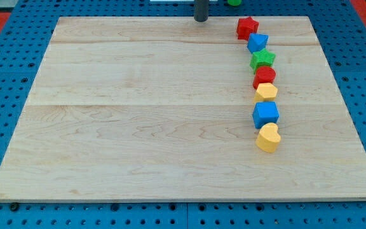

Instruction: Move the blue cube towards the bottom

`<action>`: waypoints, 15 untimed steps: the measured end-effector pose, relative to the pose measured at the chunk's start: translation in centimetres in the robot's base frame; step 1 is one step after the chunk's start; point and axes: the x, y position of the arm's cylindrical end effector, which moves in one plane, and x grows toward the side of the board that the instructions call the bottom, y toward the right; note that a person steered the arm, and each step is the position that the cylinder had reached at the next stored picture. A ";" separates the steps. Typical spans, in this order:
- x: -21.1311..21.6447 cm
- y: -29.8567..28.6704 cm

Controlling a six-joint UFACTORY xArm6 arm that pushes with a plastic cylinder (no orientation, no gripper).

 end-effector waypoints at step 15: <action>28.2 17.8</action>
